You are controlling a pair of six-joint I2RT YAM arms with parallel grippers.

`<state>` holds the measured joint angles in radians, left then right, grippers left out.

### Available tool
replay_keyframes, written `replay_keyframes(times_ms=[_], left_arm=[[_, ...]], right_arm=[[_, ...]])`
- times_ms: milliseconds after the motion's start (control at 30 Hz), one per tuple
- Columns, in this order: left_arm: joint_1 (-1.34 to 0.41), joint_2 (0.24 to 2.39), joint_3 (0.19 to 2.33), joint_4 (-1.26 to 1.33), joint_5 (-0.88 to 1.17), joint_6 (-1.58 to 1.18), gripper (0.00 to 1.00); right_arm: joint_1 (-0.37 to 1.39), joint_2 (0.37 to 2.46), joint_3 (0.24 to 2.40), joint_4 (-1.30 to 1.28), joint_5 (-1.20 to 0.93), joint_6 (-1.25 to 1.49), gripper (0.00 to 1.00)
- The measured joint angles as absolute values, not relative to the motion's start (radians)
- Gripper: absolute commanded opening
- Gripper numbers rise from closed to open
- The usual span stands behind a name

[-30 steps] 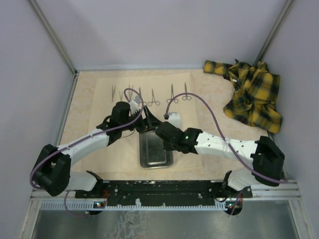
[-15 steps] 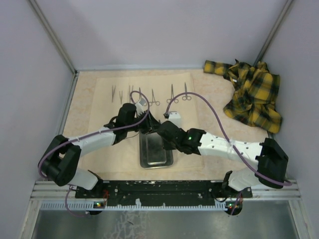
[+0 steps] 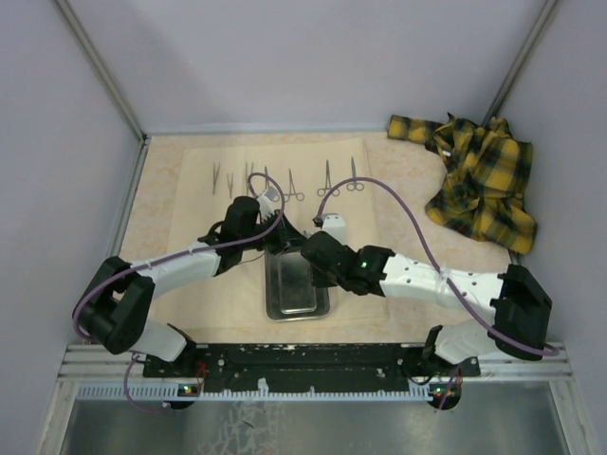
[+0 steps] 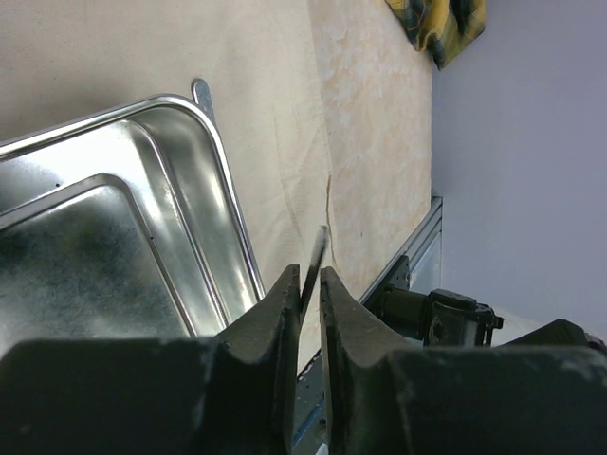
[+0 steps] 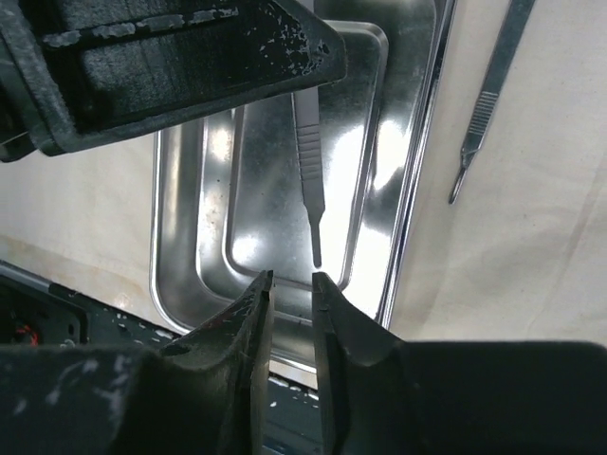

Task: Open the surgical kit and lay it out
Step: Place the medical item in the surgical kit.

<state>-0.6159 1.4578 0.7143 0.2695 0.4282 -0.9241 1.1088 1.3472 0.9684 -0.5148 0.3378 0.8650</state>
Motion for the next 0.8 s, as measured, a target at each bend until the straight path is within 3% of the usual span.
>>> replay_keyframes(times_ms=[67, 133, 533, 800], left_arm=[[-0.617, 1.458, 0.715, 0.269, 0.426, -0.923, 0.18], [-0.621, 1.458, 0.718, 0.266, 0.422, -0.923, 0.18], [-0.638, 1.457, 0.725, 0.246, 0.410, -0.915, 0.16], [-0.639, 1.481, 0.754, 0.239, 0.420, -0.896, 0.12]], right_arm=[[1.110, 1.332, 0.968, -0.523, 0.338, 0.869, 0.41], [1.110, 1.309, 0.968, -0.532, 0.339, 0.873, 0.44], [1.110, 1.305, 0.971, -0.617, 0.370, 0.887, 0.43], [1.110, 1.358, 0.971, -0.682, 0.420, 0.884, 0.37]])
